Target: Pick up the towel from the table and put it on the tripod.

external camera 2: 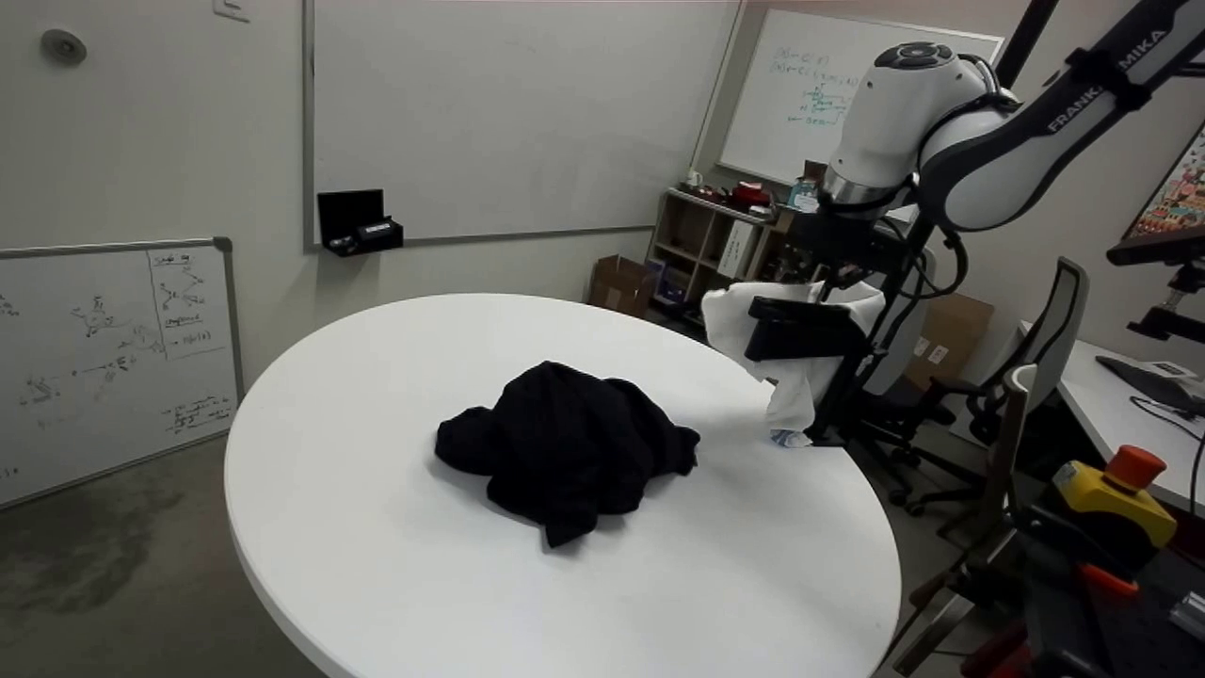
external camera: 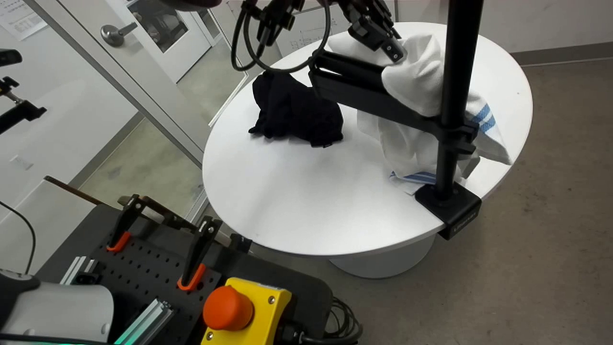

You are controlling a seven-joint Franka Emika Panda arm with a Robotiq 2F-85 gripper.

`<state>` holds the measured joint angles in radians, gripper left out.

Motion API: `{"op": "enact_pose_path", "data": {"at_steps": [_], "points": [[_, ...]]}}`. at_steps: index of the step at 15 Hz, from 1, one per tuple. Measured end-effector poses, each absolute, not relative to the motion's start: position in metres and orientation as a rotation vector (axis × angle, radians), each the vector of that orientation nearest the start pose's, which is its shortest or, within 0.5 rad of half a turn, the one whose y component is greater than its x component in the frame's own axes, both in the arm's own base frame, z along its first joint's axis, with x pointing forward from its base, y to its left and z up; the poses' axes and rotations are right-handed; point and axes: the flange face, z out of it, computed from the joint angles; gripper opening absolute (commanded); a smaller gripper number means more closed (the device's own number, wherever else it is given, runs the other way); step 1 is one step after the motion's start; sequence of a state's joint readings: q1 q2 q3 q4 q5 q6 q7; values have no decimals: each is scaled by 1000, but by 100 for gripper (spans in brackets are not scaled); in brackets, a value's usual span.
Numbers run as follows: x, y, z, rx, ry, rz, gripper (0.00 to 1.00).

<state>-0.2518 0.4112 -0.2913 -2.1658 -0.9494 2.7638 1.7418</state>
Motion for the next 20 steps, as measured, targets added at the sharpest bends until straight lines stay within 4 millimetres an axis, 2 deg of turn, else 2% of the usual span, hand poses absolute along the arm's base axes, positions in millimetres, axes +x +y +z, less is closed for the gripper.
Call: {"op": "enact_pose_path", "data": {"at_steps": [3, 6, 9, 13, 20], "points": [[507, -268, 220, -2593, 2206, -725, 0], [507, -274, 236, -2538, 2202, -773, 0], [505, -282, 262, -2476, 2191, -846, 0], [497, -282, 300, -2395, 2159, -928, 0], [462, -269, 373, -2303, 2040, -1090, 0]]}}
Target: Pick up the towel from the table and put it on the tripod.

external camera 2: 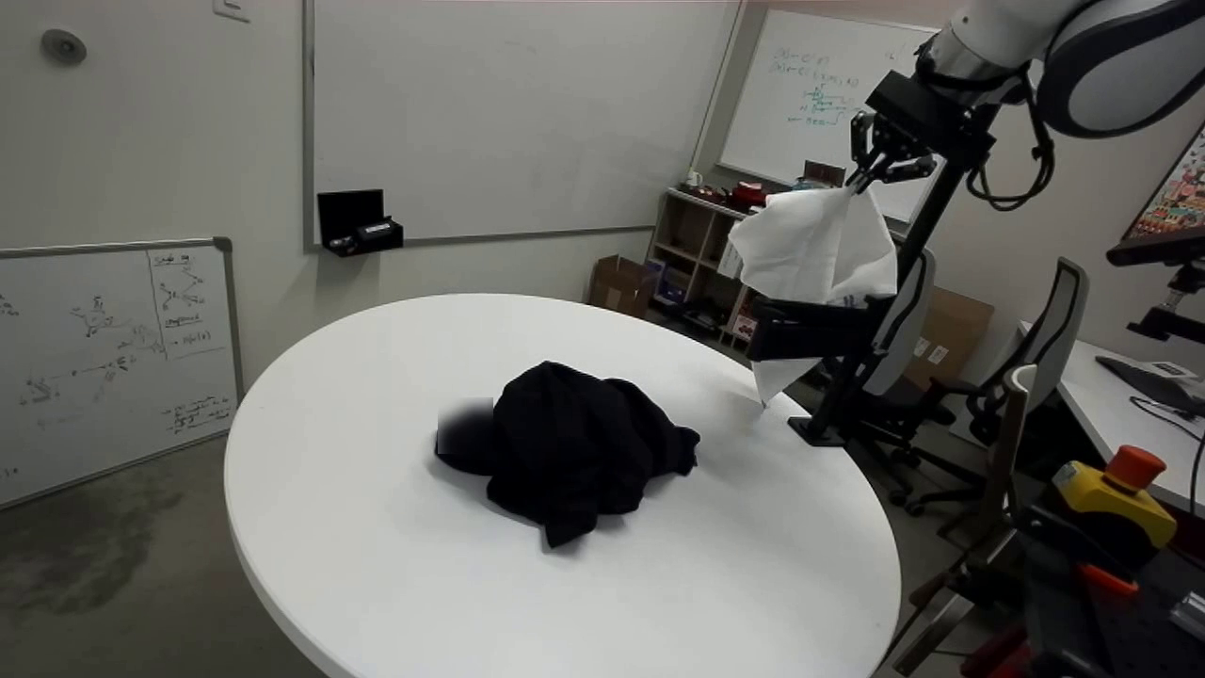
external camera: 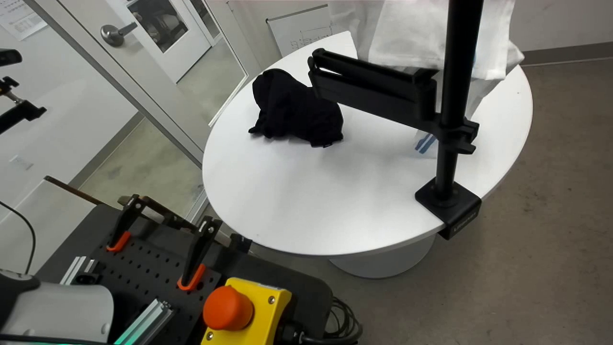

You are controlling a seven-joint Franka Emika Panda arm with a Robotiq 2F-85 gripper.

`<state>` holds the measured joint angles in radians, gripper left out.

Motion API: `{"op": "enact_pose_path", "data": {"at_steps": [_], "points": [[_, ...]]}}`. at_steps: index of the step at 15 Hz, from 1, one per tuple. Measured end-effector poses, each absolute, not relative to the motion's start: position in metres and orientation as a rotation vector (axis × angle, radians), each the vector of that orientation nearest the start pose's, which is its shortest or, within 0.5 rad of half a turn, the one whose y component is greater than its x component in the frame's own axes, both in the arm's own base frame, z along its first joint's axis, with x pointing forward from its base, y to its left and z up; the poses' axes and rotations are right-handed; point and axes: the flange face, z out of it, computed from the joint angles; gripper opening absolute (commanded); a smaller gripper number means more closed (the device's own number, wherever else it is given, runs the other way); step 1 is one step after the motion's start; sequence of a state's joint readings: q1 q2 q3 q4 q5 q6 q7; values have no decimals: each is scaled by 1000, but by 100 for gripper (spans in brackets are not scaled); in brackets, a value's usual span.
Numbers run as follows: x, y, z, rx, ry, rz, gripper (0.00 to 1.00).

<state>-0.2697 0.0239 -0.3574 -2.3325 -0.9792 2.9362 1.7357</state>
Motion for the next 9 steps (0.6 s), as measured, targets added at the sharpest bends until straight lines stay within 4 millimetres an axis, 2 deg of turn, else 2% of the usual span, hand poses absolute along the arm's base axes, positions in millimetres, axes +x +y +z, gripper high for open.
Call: {"op": "enact_pose_path", "data": {"at_steps": [4, 9], "points": [[432, -256, 406, -2270, 1992, -1159, 0], [398, -231, 424, -2280, 1913, -1186, 0]]}}
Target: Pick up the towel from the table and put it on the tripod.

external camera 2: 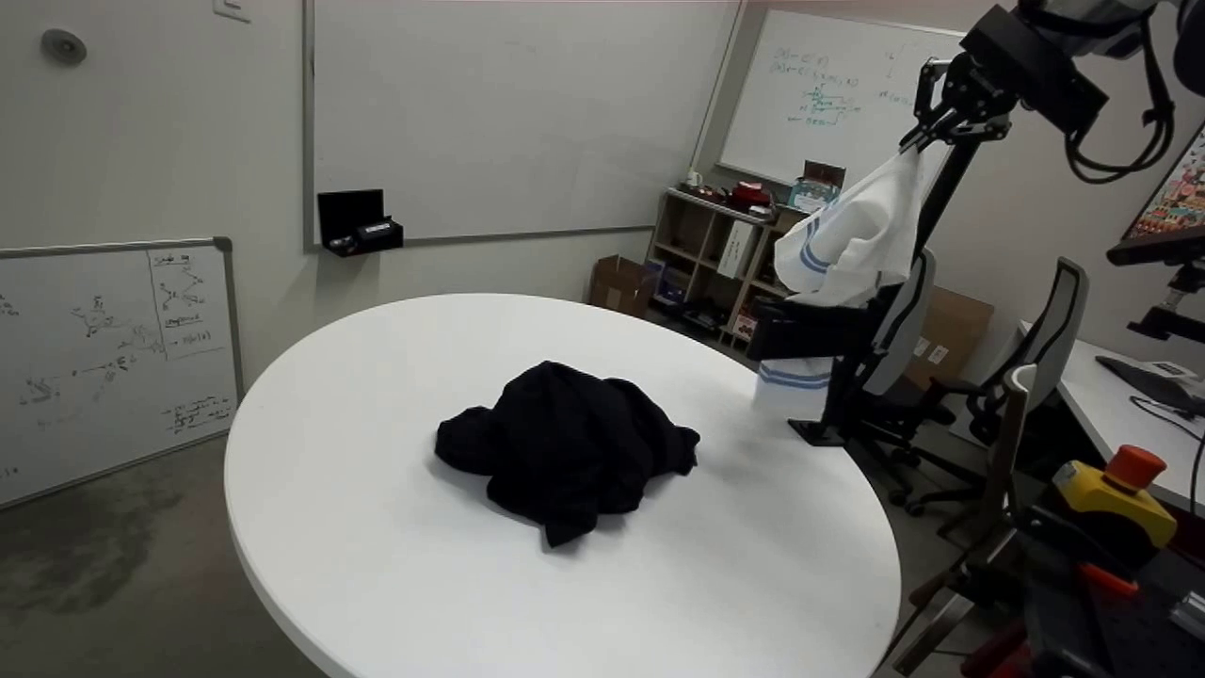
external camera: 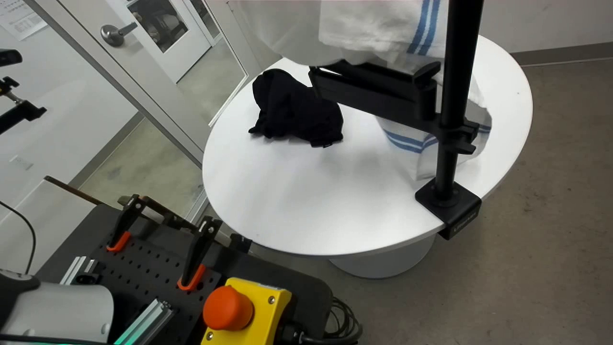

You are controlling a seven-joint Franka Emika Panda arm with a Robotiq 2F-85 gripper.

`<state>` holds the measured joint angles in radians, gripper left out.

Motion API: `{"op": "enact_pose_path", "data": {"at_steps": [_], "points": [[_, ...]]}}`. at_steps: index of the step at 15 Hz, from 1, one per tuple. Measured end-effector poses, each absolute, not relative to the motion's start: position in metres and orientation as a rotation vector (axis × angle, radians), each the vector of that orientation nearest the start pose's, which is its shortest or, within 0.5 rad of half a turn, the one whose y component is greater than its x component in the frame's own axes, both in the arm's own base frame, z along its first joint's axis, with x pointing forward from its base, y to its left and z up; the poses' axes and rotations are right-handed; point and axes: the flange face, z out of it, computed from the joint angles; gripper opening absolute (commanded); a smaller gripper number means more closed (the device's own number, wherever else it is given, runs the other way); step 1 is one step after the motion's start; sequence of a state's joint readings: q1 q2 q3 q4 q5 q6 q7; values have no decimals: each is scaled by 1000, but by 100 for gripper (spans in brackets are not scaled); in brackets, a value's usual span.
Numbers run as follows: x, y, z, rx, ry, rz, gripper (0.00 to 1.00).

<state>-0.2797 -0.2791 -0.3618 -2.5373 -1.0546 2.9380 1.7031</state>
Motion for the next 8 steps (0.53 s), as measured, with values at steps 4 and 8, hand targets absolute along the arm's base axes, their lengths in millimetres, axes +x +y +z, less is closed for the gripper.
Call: {"op": "enact_pose_path", "data": {"at_steps": [4, 8], "points": [[378, -209, 422, -2338, 1830, -1172, 0], [364, -185, 411, -2426, 1724, -1132, 0]]}}
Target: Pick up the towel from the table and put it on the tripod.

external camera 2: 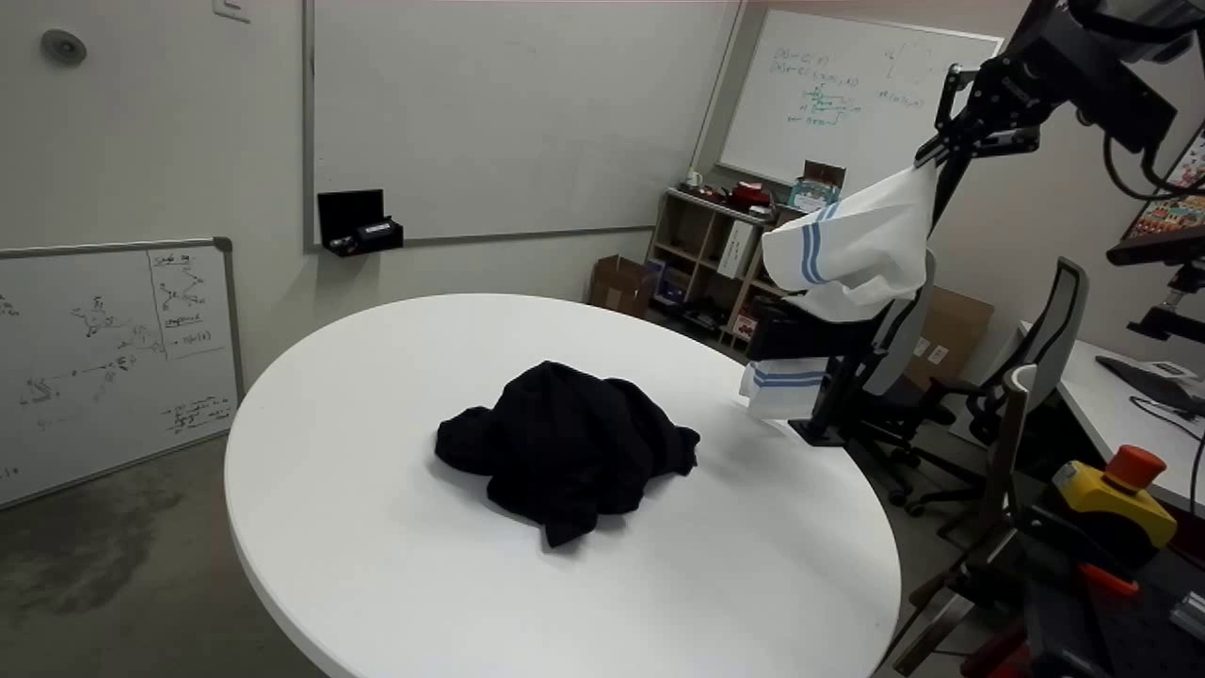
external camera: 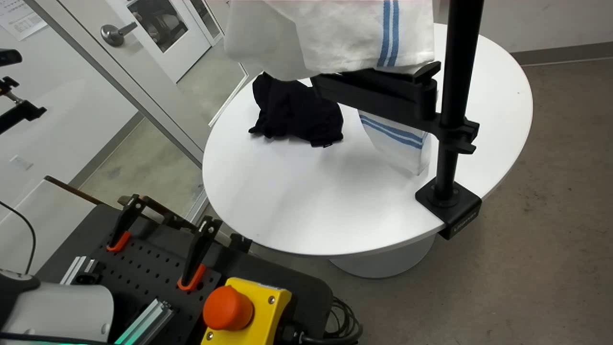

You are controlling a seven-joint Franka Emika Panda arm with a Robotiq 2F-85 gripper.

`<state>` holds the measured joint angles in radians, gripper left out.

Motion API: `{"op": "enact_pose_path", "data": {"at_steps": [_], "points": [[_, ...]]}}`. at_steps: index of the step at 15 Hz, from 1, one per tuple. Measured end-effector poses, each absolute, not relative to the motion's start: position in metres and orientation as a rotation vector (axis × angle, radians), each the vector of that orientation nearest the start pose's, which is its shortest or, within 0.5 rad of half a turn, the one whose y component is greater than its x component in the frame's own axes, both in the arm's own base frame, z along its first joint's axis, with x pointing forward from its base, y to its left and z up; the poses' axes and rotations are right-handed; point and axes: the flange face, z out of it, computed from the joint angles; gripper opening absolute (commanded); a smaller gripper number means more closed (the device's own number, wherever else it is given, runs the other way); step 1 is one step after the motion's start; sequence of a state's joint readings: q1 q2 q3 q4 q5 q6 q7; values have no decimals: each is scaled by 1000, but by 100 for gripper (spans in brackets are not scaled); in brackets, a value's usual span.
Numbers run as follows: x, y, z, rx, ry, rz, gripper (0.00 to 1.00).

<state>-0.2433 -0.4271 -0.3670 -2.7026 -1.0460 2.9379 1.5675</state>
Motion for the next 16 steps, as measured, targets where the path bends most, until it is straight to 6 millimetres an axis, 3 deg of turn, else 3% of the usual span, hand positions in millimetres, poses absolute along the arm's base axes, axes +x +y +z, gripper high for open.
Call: {"op": "enact_pose_path", "data": {"at_steps": [1, 3, 7, 12, 16], "points": [[362, -180, 408, -2450, 1696, -1115, 26], [357, -169, 397, -2506, 1644, -1052, 33], [362, -159, 385, -2601, 1584, -916, 65], [361, -157, 385, -2677, 1537, -840, 99], [357, -157, 390, -2714, 1509, -819, 100]]}}
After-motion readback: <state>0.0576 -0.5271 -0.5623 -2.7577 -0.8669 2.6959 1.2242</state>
